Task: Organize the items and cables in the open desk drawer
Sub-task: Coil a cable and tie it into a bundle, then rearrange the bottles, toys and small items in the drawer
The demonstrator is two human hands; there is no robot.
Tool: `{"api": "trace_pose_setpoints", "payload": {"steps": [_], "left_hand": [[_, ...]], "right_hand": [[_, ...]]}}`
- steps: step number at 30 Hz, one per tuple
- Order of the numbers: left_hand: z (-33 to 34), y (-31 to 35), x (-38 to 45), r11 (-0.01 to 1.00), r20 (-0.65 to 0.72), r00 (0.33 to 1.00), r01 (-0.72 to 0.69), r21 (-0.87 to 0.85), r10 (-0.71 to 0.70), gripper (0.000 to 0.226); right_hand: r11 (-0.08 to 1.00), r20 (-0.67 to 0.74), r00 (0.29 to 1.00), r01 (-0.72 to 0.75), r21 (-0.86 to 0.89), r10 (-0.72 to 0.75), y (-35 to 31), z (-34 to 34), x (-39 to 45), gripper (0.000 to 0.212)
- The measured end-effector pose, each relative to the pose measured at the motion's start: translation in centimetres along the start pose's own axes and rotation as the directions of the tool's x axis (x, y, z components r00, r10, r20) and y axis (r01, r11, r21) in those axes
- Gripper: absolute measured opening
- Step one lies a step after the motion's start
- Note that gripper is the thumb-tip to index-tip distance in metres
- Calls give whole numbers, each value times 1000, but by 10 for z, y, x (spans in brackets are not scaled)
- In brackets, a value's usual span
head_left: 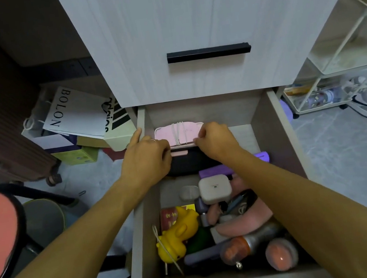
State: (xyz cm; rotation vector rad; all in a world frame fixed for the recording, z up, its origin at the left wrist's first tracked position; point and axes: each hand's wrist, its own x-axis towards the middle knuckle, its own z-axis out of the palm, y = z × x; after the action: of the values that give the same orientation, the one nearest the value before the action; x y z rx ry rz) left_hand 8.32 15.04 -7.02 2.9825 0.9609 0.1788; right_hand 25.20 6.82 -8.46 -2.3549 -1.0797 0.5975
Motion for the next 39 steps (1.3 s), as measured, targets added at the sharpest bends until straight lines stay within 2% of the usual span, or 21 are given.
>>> {"api": "trace_pose_setpoints", "payload": {"steps": [4,6,8,11,15,17,19,22,28,30,31,33,35,37,39], "left_hand": [[-7,12,-19,998,56,998,-21,60,18,24],[-8,18,-31,1000,77,997,-9,18,8,20],[-11,27,-43,987,116,993,25,-157,-7,17],[-30,57,-60,875,284,957,84,-477,63,14],[-60,109,-81,767,320,917,25,-641,237,12],[-71,133,-88,768,358,894,25,-640,268,16],[-75,150,-93,794,457,855,93,-601,245,30],[-73,165,-100,818,555,803,161,-552,217,34],[-61,161,-112,886,538,836,165,-434,108,27],[-51,158,-117,899,568,819,185,-396,82,28],[-47,158,-119,891,582,811,213,-400,67,27],[-42,155,-122,848,568,822,279,-451,31,23],[-41,151,-122,778,504,863,337,-531,-30,17],[-41,148,-122,682,441,890,394,-616,-115,13],[-39,145,-123,553,428,889,441,-707,-162,16]], "right_hand": [[998,180,982,63,-8,-60,18,-12,-44,22],[995,228,970,94,-31,-85,27,-24,-65,19],[992,215,969,125,-11,-120,33,-39,-86,15],[985,158,973,174,-5,-171,46,-63,-119,13],[972,78,971,229,-46,-225,67,-86,-154,23],[956,74,966,257,-139,-249,78,-92,-168,23],[917,125,952,303,-259,-280,86,-95,-181,21],[799,197,912,411,-439,-360,91,-98,-197,21],[577,327,864,501,-646,-383,103,-101,-200,35],[473,328,873,475,-742,-361,103,-94,-192,38],[467,316,886,451,-761,-341,100,-92,-188,43],[463,282,901,415,-783,-331,92,-92,-180,50],[441,280,895,419,-794,-347,94,-88,-173,42],[492,249,904,402,-772,-348,94,-88,-166,37],[523,211,906,388,-759,-366,99,-86,-162,38]]}}
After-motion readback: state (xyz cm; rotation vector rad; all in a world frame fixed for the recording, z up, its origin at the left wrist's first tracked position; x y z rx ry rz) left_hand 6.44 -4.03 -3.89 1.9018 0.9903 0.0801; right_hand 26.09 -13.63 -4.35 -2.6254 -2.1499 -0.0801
